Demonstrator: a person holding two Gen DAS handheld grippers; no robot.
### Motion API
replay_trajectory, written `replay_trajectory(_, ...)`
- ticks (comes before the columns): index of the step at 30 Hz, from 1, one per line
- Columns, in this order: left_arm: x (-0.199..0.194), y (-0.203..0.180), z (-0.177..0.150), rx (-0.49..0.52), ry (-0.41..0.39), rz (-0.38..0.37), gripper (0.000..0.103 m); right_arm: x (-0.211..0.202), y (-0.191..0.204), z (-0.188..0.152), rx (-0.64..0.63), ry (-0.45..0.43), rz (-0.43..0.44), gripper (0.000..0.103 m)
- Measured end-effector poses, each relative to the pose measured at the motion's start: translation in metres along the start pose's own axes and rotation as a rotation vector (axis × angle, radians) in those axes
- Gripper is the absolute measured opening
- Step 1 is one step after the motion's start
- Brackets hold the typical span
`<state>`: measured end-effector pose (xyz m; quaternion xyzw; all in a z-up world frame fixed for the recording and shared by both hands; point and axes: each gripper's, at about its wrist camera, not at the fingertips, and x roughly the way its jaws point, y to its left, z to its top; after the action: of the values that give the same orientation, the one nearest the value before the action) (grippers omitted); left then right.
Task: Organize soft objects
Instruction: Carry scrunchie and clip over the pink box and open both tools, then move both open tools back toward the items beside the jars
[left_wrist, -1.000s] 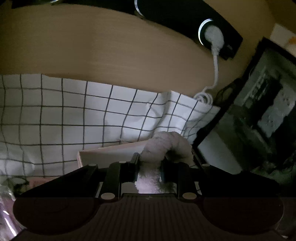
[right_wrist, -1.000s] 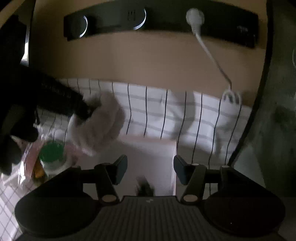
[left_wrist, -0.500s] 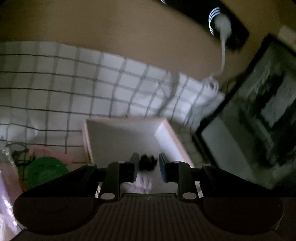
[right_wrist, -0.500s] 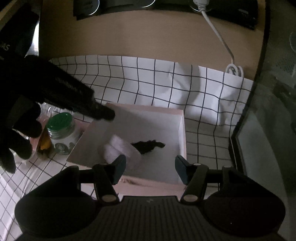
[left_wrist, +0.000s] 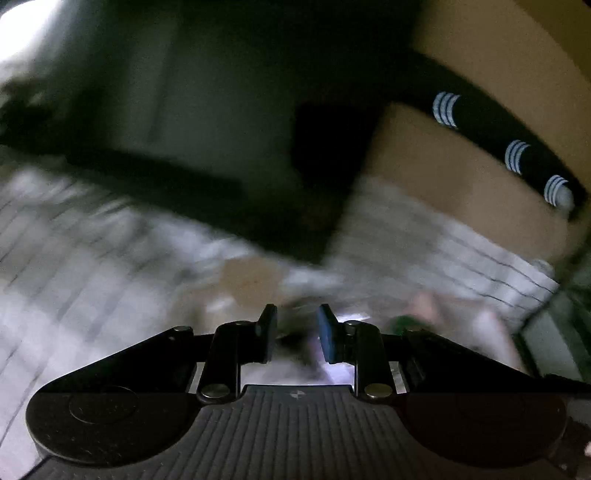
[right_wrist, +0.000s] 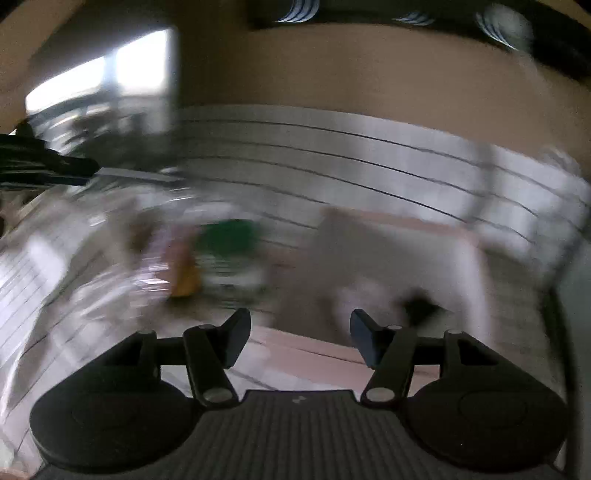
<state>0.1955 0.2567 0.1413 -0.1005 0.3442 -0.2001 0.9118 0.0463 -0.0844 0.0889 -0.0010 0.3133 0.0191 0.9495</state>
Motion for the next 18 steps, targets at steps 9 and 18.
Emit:
replay_trajectory(9,-0.034,0.084,-0.046,-0.175,0.081,0.052,0.026,0.054,0.160,0.011,-0.422,0.001,0.261,0.063)
replay_trajectory(18,-0.048,0.122,-0.060,-0.234,0.106,0.062,0.026,0.133,0.235,0.006,-0.592,0.105,0.176,0.035)
